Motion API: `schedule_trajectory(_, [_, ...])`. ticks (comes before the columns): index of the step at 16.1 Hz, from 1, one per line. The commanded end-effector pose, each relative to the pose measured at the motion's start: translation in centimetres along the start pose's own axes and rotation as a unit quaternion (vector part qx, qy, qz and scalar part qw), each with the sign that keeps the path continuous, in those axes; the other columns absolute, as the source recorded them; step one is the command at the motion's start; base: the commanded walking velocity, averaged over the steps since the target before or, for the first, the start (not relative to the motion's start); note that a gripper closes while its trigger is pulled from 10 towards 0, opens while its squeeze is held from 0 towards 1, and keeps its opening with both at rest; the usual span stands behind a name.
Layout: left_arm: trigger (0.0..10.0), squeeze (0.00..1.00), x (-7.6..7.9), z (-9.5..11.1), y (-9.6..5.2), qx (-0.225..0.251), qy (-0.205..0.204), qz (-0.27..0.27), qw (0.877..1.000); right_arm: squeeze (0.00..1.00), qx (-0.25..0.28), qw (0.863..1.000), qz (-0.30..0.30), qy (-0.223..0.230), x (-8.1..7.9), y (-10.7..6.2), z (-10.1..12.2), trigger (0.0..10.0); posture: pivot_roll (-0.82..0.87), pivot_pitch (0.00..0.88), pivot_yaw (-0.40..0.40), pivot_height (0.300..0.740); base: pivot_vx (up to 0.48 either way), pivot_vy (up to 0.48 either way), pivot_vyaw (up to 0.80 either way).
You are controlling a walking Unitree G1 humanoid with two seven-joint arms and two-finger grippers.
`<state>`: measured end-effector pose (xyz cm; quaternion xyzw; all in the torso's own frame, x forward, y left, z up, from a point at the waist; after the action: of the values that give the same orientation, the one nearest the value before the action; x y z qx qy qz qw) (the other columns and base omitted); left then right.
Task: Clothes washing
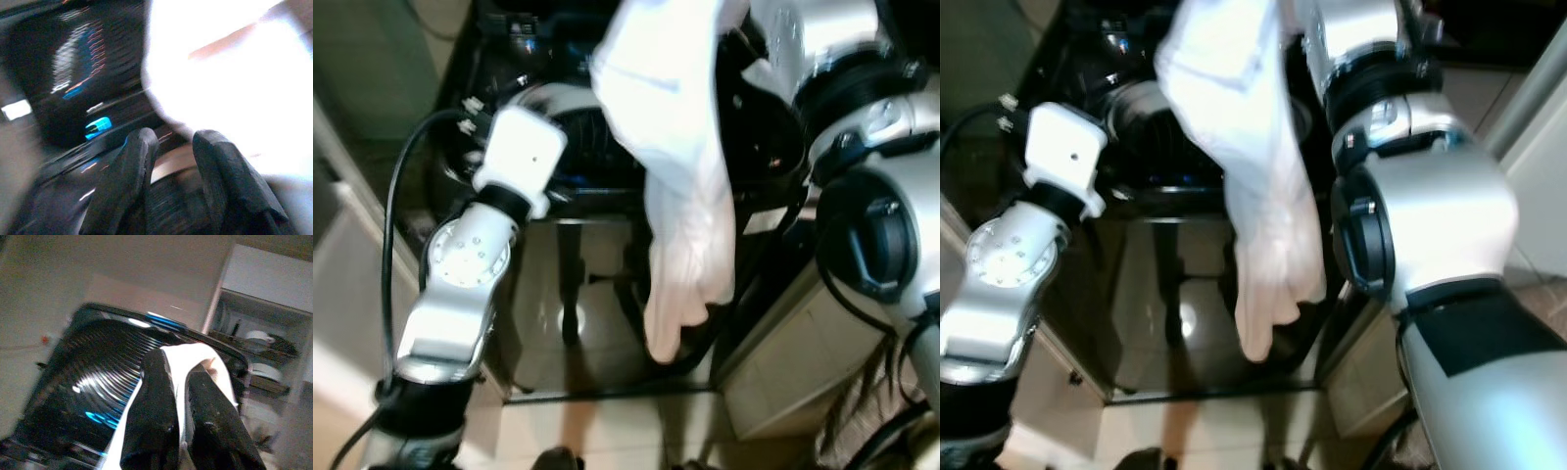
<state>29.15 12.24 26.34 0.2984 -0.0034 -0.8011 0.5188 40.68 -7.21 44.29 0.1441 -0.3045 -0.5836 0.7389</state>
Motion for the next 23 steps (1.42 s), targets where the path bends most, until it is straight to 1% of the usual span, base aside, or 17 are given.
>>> schedule_trajectory(1, [10.0, 0.00, 1.1, 1.5, -0.2, 0.024, -0.022, -0.056, 0.998, 0.00, -0.030, 0.999, -0.028, -0.009, 1.1, -0.2, -0.9, 0.0, 0.16, 0.000, -0.077, 0.740, 0.000, 0.000, 0.00])
schedule_trajectory(3, [10.0, 0.00, 1.8, 3.3, -0.4, 0.058, -0.035, -0.084, 0.994, 0.00, -0.093, 0.995, -0.040, 0.003, 0.7, -1.2, -4.1, 0.0, 0.19, 0.000, -0.094, 0.740, 0.000, 0.000, 0.00])
schedule_trajectory(4, [10.0, 0.00, 2.4, 4.7, -0.5, 0.091, -0.047, -0.096, 0.990, 0.00, -0.142, 0.989, -0.033, 0.007, -0.2, -2.4, -7.0, 0.0, 0.21, 0.004, -0.110, 0.740, 0.000, 0.000, 0.00])
schedule_trajectory(5, [10.0, 0.00, 2.6, 5.2, -0.6, 0.105, -0.053, -0.100, 0.988, 0.00, -0.161, 0.986, -0.030, 0.011, -0.6, -2.9, -8.1, 0.0, 0.21, 0.004, -0.110, 0.740, 0.000, 0.000, 0.00])
schedule_trajectory(6, [10.0, 0.00, 2.7, 5.9, -1.1, 0.113, -0.064, -0.113, 0.985, 0.00, -0.209, 0.977, -0.031, 0.033, -1.3, -4.5, -10.9, 0.0, 0.24, 0.021, -0.123, 0.740, 0.000, 0.000, 0.00])
schedule_trajectory(7, [10.0, 0.00, 2.5, 5.9, -1.6, 0.104, -0.079, -0.122, 0.984, 0.00, -0.237, 0.970, -0.036, 0.041, -1.7, -5.6, -12.5, 0.0, 0.25, 0.026, -0.127, 0.740, 0.000, 0.000, 0.00])
schedule_trajectory(9, [10.0, 0.00, 1.8, 5.8, -2.3, 0.093, -0.099, -0.127, 0.982, 0.00, -0.263, 0.962, -0.044, 0.060, -1.9, -6.5, -13.8, 0.0, 0.26, 0.032, -0.138, 0.740, 0.000, 0.000, 0.00])
schedule_trajectory(11, [10.0, 0.00, 1.5, 5.3, -2.7, 0.077, -0.100, -0.119, 0.985, 0.00, -0.260, 0.964, -0.031, 0.056, -2.5, -6.5, -13.8, 0.0, 0.28, 0.035, -0.149, 0.740, 0.000, 0.000, 0.00])
schedule_trajectory(14, [10.0, 0.00, 1.9, 5.0, -3.2, 0.061, -0.126, -0.113, 0.984, 0.00, -0.248, 0.965, 0.057, 0.061, -4.0, -6.2, -13.3, 0.0, 0.27, 0.036, -0.156, 0.740, 0.000, 0.000, 0.00])
schedule_trajectory(15, [10.0, 0.00, 1.8, 5.0, -3.5, 0.058, -0.133, -0.116, 0.983, 0.00, -0.248, 0.958, 0.144, 0.021, -4.9, -6.4, -13.2, 0.0, 0.27, 0.043, -0.158, 0.740, 0.000, 0.000, 0.00])
schedule_trajectory(17, [10.0, 0.00, 1.8, 5.0, -3.9, 0.052, -0.136, -0.121, 0.982, 0.00, -0.247, 0.941, 0.230, -0.018, -5.2, -6.7, -13.1, 0.0, 0.27, 0.048, -0.169, 0.740, 0.000, 0.000, 0.00])
schedule_trajectory(18, [10.0, 0.00, 2.0, 4.9, -4.1, 0.047, -0.134, -0.128, 0.982, 0.00, -0.247, 0.927, 0.277, -0.048, -5.0, -6.8, -12.9, 0.0, 0.27, 0.050, -0.181, 0.740, 0.000, 0.000, 0.00])
schedule_trajectory(19, [10.0, 0.00, 2.3, 4.8, -4.3, 0.042, -0.135, -0.134, 0.981, 0.00, -0.244, 0.910, 0.316, -0.116, -4.4, -6.3, -11.9, 0.0, 0.28, 0.044, -0.194, 0.740, 0.000, 0.000, 0.00])
schedule_trajectory(20, [10.0, 0.00, 2.3, 4.8, -4.3, 0.041, -0.141, -0.131, 0.980, 0.00, -0.205, 0.949, 0.195, -0.142, -2.3, -3.3, -8.4, 0.0, 0.28, 0.037, -0.188, 0.740, 0.000, 0.000, 0.00])
schedule_trajectory(21, [10.0, 0.00, 2.1, 4.7, -4.2, 0.040, -0.143, -0.131, 0.980, 0.00, -0.123, 0.988, 0.025, -0.092, 0.7, -0.8, -3.5, 0.0, 0.27, 0.029, -0.179, 0.740, 0.000, 0.000, 0.00])
schedule_trajectory(22, [10.0, 0.00, 2.1, 4.7, -3.9, 0.041, -0.141, -0.134, 0.980, 0.00, 0.010, 0.991, -0.124, -0.039, 4.4, 0.2, 2.0, 0.0, 0.27, 0.023, -0.176, 0.740, 0.000, 0.000, 0.00])
schedule_trajectory(23, [10.0, 0.00, 2.0, 4.7, -3.7, 0.043, -0.138, -0.133, 0.981, 0.00, 0.024, 0.989, -0.146, -0.032, 5.2, 0.2, 2.9, 0.0, 0.28, 0.024, -0.176, 0.740, 0.000, 0.000, 0.00])
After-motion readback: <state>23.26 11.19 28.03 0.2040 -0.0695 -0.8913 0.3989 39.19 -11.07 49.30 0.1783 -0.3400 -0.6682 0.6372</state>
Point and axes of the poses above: a point about 5 cm out from each wrist's last joint towards the gripper, its own y axis pointing out of the wrist towards the gripper, its own z axis along the axis of the wrist's last joint, x = y × z, the point moved 1 cm from there along y, pointing out of the wrist towards the gripper, and after that the axes turned 1 degree about y, right-handed, at the moved point
